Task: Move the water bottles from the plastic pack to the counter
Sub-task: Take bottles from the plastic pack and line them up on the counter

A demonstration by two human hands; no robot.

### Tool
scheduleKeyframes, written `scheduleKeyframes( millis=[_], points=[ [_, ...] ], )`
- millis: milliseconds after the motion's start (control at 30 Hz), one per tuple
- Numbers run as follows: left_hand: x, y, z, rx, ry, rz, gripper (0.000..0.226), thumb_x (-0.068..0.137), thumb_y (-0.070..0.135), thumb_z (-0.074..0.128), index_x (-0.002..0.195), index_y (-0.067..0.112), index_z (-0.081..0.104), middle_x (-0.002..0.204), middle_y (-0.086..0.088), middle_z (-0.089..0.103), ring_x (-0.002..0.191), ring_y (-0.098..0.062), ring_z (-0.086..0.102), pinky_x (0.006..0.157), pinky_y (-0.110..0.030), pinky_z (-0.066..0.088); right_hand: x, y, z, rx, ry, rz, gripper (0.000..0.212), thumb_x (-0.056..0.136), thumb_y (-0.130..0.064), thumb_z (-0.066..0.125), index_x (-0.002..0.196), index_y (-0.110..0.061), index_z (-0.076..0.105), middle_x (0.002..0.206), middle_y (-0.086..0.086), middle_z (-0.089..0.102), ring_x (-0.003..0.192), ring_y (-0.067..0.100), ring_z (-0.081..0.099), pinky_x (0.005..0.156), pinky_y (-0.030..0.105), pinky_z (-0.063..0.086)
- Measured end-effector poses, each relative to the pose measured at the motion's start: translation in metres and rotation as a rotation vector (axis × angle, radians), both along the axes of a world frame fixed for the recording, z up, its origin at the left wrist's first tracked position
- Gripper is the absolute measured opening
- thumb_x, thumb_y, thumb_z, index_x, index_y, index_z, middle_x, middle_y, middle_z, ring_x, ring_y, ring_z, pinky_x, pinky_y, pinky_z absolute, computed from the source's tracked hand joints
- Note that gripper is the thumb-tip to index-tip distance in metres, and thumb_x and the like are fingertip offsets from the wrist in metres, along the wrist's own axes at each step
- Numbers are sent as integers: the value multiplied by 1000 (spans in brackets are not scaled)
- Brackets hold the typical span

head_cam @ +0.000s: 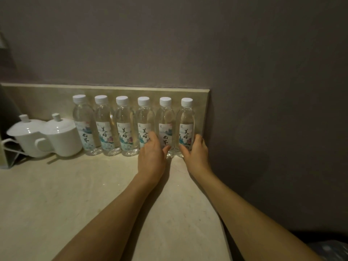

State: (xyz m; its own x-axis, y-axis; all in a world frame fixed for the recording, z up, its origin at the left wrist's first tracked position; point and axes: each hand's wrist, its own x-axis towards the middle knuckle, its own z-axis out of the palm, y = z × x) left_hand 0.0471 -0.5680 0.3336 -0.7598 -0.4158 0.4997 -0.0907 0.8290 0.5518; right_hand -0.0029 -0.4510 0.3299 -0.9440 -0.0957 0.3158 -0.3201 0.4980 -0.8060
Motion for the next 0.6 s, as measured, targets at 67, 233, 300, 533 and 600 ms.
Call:
scheduleKeyframes(
  millis=[67,233,300,533,600],
  points=[
    [0,0,0,2,2,-7,37,91,28,66,107,6,41,100,-17,68,91,-34,67,73,-45,55,0,0,1,14,8,-16,42,89,-26,66,121,-8,45,129,14,53,115,31,57,90,48,54],
    [2,1,2,-4,-10,-11,38,91,27,66,110,5,43,100,-16,68,91,-32,68,74,-43,57,3,-2,4,48,-2,-37,43,90,-27,65,123,-9,46,129,14,54,115,31,57,90,48,54],
    [2,1,4,-12,-29,-12,38,91,28,66,110,5,43,100,-16,68,91,-31,68,75,-43,57,5,-2,6,54,-14,-39,43,90,-27,65,124,-9,45,130,14,53,116,31,57,91,48,54],
    [6,2,9,-8,-47,-23,36,91,27,67,107,5,44,101,-18,68,93,-34,68,76,-44,57,12,-4,15,67,-77,-55,42,91,-27,64,125,-10,45,133,13,52,120,32,55,94,47,52],
    [7,2,10,5,-37,-29,36,91,26,67,108,5,44,101,-17,68,93,-32,68,76,-42,57,13,-3,19,76,-110,-56,44,91,-27,65,125,-8,46,133,14,52,120,32,54,96,47,50]
  ],
)
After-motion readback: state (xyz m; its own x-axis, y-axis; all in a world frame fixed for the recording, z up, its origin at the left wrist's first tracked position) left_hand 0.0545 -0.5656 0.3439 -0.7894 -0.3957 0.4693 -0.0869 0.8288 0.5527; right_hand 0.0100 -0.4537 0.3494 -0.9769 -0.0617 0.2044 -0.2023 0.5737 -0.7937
